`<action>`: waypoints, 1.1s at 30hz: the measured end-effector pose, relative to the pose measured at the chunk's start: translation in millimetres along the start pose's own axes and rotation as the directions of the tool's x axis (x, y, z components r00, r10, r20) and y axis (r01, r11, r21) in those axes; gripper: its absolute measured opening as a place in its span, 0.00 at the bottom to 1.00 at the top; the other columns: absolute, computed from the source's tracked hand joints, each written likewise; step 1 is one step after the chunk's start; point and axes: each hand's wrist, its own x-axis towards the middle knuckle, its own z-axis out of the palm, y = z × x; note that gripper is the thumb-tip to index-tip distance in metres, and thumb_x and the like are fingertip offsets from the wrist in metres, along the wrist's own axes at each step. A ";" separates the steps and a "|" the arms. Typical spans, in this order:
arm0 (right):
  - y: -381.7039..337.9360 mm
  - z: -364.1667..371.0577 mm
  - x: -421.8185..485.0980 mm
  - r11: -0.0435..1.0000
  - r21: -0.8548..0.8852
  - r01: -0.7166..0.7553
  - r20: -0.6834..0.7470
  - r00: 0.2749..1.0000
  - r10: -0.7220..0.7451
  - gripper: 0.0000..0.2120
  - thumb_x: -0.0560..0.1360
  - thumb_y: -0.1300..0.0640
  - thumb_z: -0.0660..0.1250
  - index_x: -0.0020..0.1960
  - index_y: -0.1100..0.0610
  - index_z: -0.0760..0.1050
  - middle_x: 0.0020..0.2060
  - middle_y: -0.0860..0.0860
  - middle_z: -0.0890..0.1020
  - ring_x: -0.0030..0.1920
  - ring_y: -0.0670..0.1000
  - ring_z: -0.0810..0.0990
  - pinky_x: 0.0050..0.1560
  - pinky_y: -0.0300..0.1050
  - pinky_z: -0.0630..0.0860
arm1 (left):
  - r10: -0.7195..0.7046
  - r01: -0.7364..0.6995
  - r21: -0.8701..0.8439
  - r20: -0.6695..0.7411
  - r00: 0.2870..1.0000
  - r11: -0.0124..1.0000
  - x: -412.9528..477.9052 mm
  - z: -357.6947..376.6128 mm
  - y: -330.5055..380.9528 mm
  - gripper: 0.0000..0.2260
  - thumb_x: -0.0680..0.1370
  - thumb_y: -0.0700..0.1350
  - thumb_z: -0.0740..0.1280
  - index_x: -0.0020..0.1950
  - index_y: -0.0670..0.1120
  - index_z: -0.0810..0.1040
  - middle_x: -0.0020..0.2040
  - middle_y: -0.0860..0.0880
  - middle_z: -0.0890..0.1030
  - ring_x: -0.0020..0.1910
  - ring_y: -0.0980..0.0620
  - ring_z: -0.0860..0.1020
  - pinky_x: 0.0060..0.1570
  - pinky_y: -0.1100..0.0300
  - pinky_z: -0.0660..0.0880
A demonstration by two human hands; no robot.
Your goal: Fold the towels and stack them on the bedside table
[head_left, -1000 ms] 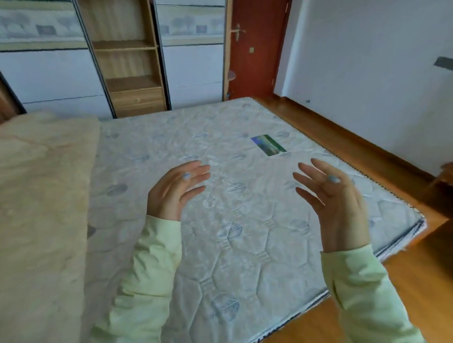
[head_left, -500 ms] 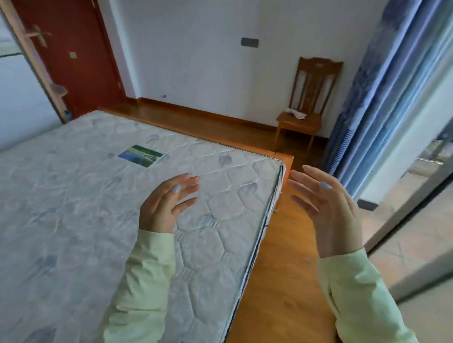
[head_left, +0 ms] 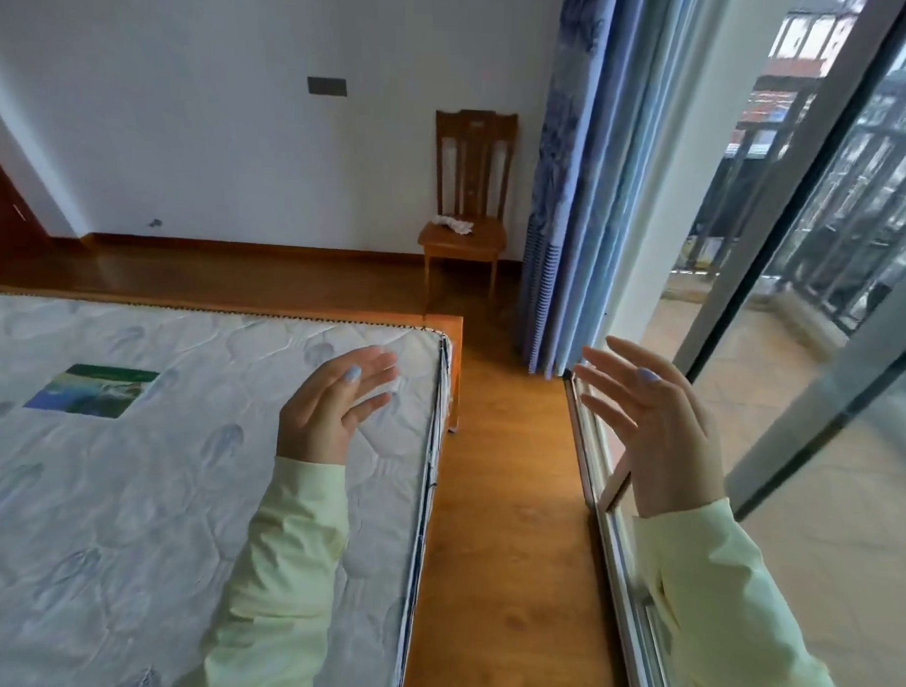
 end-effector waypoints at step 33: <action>84.9 -12.6 459.6 0.998 -0.039 0.041 -0.045 0.998 -0.043 0.15 0.71 0.53 0.57 0.52 0.53 0.77 0.49 0.50 0.85 0.54 0.53 0.82 0.54 0.46 0.79 | 0.001 -0.007 0.050 0.129 0.992 0.999 424.1 162.4 -147.6 0.14 0.65 0.54 0.62 0.45 0.54 0.84 0.47 0.52 0.85 0.52 0.50 0.82 0.50 0.58 0.80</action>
